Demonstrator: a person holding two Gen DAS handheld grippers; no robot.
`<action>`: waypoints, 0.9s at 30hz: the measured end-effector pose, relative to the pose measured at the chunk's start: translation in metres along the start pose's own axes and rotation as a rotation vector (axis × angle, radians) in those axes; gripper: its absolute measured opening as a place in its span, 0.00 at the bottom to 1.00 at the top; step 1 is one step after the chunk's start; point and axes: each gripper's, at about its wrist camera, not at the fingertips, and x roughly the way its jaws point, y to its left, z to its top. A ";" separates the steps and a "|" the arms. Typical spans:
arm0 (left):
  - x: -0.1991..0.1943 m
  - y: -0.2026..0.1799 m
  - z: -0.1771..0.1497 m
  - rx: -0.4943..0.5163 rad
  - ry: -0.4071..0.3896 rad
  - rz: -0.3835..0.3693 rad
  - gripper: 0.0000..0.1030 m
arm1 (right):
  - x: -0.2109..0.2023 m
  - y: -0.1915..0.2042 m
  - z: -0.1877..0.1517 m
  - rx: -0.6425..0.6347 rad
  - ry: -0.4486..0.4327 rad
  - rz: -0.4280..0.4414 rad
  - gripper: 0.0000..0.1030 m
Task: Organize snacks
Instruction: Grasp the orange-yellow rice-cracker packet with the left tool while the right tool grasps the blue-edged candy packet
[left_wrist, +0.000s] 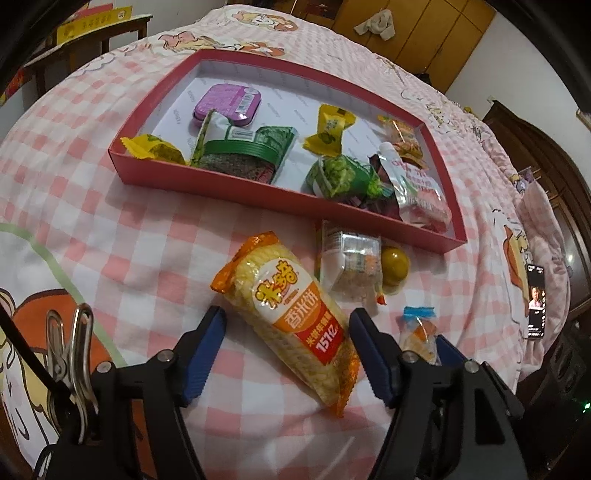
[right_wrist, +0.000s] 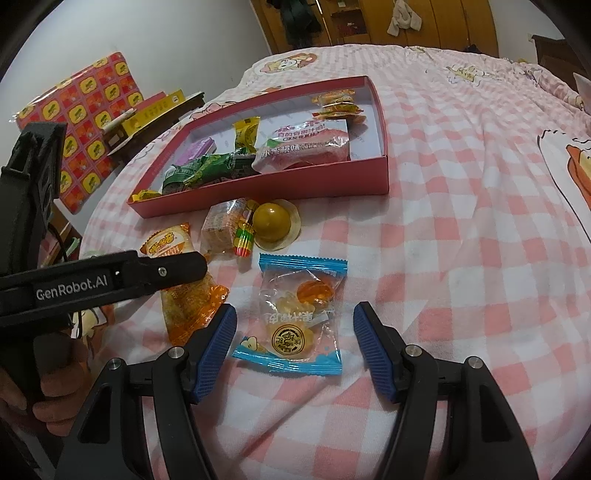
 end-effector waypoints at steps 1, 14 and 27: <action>0.000 -0.002 -0.001 0.006 -0.006 0.006 0.71 | -0.001 -0.001 -0.001 0.003 -0.007 0.006 0.66; -0.004 -0.007 -0.010 0.040 -0.091 0.041 0.49 | -0.003 -0.010 -0.005 0.033 -0.033 0.063 0.66; -0.021 0.010 -0.018 0.100 -0.133 0.062 0.46 | -0.007 -0.010 -0.010 0.021 -0.049 0.074 0.66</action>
